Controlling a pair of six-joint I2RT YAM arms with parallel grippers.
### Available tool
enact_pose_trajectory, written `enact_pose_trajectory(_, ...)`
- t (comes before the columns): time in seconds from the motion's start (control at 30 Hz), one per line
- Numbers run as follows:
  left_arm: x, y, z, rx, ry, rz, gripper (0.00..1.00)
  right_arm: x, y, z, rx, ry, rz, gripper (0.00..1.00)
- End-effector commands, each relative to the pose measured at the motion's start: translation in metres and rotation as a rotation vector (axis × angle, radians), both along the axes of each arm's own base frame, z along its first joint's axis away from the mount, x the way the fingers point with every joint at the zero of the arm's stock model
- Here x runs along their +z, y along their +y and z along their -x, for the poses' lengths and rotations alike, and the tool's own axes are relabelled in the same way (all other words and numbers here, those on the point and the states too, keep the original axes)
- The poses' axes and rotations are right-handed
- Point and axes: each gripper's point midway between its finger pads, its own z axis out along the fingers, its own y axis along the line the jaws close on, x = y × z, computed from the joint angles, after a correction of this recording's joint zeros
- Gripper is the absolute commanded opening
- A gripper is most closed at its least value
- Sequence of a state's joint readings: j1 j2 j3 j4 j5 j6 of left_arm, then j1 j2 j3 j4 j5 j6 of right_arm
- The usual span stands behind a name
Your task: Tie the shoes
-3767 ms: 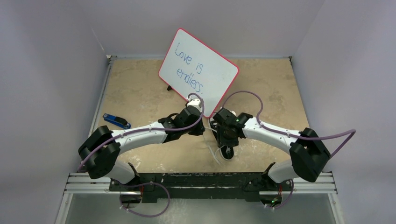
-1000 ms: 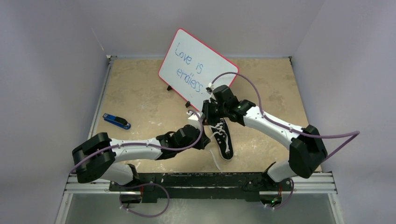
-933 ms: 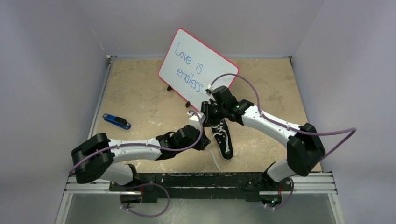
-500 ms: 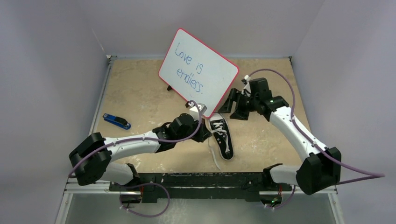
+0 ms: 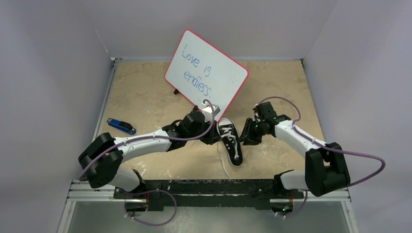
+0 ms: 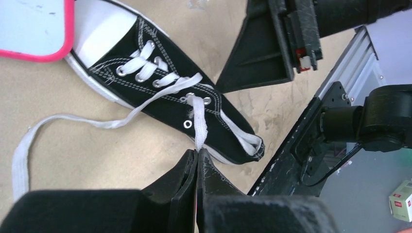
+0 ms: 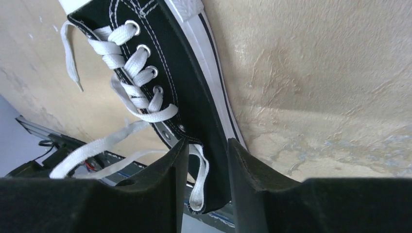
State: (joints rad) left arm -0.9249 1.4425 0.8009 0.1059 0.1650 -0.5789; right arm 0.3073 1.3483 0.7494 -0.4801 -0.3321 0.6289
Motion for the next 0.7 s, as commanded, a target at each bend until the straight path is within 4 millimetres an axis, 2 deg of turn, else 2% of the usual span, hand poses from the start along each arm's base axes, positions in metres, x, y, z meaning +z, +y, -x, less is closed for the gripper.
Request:
enact_pose_trajectory(0.0, 0.017, -0.001, -0.008, -0.034, -0.032, 0.012, 0.00, 0.015, 0.020, -0.007, -0.036, -0.101, -0.126, 0.37)
enact_pose_trajectory(0.1, 0.015, -0.001, -0.010, -0.026, -0.033, 0.006, 0.00, 0.006, 0.023, 0.003, -0.032, -0.086, -0.148, 0.34)
enact_pose_trajectory(0.2, 0.011, -0.001, -0.015, 0.011, -0.001, -0.012, 0.00, 0.000, 0.037, 0.019, 0.022, -0.047, -0.199, 0.33)
enact_pose_trajectory(0.37, 0.015, -0.005, -0.024, 0.031, -0.002, -0.021, 0.00, 0.011, 0.069, 0.032, 0.115, -0.058, -0.263, 0.34)
enact_pose_trajectory(0.47, 0.013, -0.005, -0.029, 0.048, 0.027, -0.043, 0.00, 0.025, 0.056, 0.033, 0.128, -0.085, -0.183, 0.39)
enact_pose_trajectory(0.53, 0.017, -0.008, -0.031, 0.053, 0.042, -0.029, 0.00, 0.033, 0.042, 0.028, 0.131, -0.123, -0.096, 0.46)
enact_pose_trajectory(0.63, 0.018, -0.013, -0.033, 0.055, 0.073, -0.009, 0.00, 0.041, 0.029, 0.023, 0.244, -0.182, 0.001, 0.52)
enact_pose_trajectory(0.67, 0.018, -0.015, -0.033, 0.053, 0.090, -0.003, 0.00, 0.045, 0.031, 0.015, 0.271, -0.222, 0.007, 0.52)
